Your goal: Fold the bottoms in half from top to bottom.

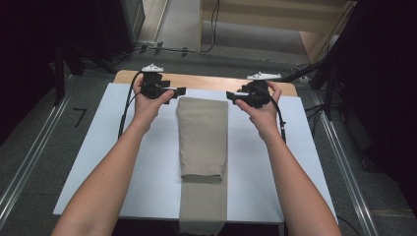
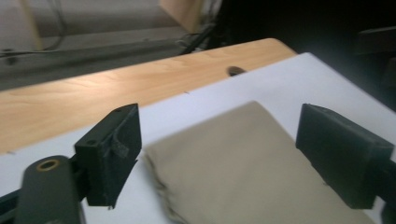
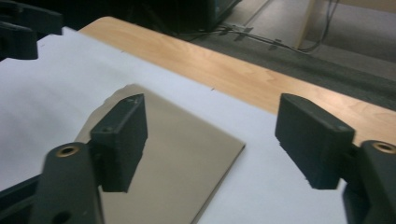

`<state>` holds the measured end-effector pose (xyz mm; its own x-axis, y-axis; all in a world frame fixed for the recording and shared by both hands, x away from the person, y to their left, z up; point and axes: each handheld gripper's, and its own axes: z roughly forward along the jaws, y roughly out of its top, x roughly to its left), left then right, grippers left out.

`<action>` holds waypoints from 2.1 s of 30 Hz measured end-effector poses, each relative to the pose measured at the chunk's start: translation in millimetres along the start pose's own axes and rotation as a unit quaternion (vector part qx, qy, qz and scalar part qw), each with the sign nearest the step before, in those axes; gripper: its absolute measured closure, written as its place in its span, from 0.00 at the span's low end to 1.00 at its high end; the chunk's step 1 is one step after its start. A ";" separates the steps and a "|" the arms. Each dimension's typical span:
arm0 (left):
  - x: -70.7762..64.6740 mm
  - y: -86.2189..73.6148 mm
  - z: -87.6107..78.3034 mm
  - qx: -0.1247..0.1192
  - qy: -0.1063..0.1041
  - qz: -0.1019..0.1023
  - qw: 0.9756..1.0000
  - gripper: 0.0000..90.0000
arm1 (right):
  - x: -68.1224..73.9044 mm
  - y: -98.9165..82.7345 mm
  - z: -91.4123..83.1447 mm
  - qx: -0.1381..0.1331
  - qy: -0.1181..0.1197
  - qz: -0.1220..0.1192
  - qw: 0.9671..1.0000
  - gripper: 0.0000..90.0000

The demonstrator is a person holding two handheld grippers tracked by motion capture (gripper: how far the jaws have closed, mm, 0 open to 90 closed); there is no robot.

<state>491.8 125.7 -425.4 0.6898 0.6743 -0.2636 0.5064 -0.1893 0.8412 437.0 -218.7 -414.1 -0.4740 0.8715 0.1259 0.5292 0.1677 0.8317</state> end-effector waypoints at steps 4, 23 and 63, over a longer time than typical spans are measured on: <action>-17.5 -22.5 -11.4 -0.017 -0.031 0.011 0.999 0.06 | 12.1 -19.4 -10.5 -0.006 0.034 -0.003 0.999 0.17; -103.7 -116.7 -61.4 0.005 -0.136 0.068 0.988 0.00 | 86.0 -105.3 -69.9 -0.031 0.112 -0.039 0.992 0.00; -144.7 -182.3 -66.2 0.117 -0.035 0.085 0.989 0.72 | 134.3 -187.7 -59.7 0.080 0.052 -0.071 0.993 0.59</action>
<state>265.4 109.9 -509.3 0.8051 0.5689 -0.1677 0.4812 -0.4612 0.7455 232.0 -160.6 -521.0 -0.6175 0.7829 0.0767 0.5531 0.3627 0.7500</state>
